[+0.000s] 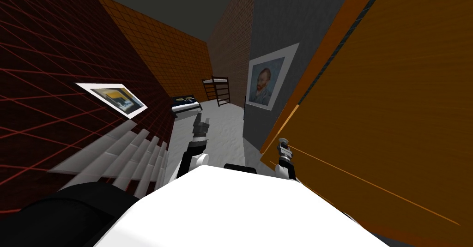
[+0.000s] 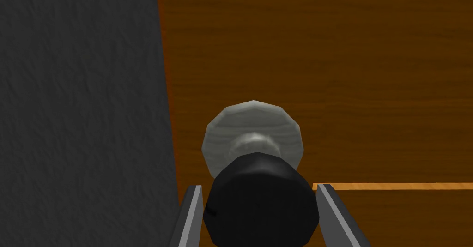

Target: Pull the door open

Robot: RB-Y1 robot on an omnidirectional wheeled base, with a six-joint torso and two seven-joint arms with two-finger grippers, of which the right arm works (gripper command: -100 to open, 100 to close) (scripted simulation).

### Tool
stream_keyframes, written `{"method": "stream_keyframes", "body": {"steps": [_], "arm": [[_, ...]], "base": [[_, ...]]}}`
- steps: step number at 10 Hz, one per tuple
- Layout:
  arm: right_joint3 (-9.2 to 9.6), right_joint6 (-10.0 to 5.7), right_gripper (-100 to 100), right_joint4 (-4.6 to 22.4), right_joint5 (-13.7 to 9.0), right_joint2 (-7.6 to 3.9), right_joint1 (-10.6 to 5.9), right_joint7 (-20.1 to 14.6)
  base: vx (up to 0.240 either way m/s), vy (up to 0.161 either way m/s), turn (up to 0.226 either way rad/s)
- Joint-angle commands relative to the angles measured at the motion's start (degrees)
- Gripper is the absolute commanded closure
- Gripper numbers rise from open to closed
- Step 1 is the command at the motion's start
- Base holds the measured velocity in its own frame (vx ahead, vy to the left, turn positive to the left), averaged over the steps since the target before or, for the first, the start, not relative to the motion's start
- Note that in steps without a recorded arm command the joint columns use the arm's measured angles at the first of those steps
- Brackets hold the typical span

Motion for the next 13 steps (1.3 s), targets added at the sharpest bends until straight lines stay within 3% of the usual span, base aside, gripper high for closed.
{"method": "stream_keyframes", "body": {"steps": [1,9,11,13], "arm": [[-0.08,-0.07,100,0.01,-0.05,-0.02,0.06,-0.02],[5.83,0.50,100,-1.72,3.59,-1.87,1.17,-5.92],[6.15,0.50,100,-1.45,3.76,-1.79,1.05,-6.08],[7.76,0.31,100,-1.80,4.67,-2.38,1.56,-7.60]], "base": [[0.000,0.000,0.000],[-0.223,-0.022,0.100],[-0.169,-0.009,0.057],[-0.201,-0.012,0.098]]}}
